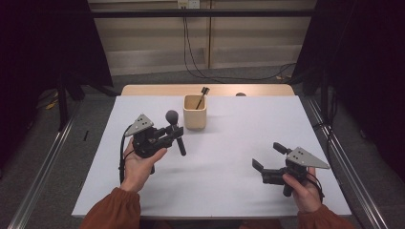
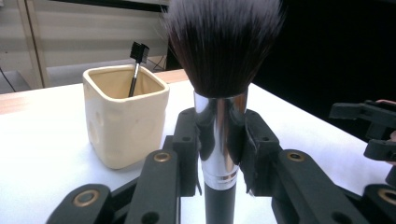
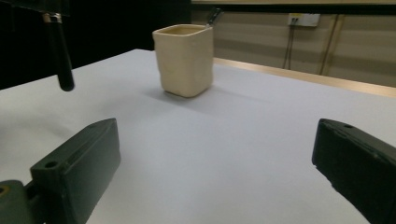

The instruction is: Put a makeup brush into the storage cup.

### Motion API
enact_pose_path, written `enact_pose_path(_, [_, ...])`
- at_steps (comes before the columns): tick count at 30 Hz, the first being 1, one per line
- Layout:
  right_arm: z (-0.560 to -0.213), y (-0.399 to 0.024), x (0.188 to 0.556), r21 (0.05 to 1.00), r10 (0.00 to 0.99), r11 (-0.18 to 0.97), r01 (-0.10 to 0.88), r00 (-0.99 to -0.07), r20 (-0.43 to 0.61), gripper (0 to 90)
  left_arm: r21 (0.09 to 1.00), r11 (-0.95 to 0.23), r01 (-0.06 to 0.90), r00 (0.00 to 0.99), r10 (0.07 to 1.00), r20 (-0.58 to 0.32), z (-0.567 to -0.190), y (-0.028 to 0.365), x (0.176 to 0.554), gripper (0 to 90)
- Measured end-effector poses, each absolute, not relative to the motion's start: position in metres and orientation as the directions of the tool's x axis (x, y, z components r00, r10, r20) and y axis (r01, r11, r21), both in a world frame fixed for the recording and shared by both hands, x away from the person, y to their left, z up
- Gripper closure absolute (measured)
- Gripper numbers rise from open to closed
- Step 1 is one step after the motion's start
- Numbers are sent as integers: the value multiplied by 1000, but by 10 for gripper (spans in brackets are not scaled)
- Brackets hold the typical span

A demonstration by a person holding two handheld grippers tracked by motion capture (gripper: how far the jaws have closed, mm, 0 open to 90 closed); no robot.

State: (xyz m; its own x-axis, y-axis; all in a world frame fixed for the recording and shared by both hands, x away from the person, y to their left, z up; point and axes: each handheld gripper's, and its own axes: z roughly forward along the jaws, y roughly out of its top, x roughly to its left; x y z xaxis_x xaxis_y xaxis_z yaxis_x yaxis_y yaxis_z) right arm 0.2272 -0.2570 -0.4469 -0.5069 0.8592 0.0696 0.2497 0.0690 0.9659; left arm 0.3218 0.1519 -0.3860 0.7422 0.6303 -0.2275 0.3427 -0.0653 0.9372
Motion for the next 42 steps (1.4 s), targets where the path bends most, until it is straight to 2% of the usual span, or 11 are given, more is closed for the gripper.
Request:
enact_pose_path(7, [-448,-271,218,966,884,53,253,-461,72,0,943,-63,326,735,645,-211,-368,153,335,706])
enact_pose_path(19, [-452,-280,209,962,896,43,268,-436,82,0,954,-42,298,723,662,-197,-344,147,361,706])
enact_pose_path(42, [-454,-283,208,964,887,30,263,-453,96,0,955,-108,276,710,693,-127,-332,121,408,706])
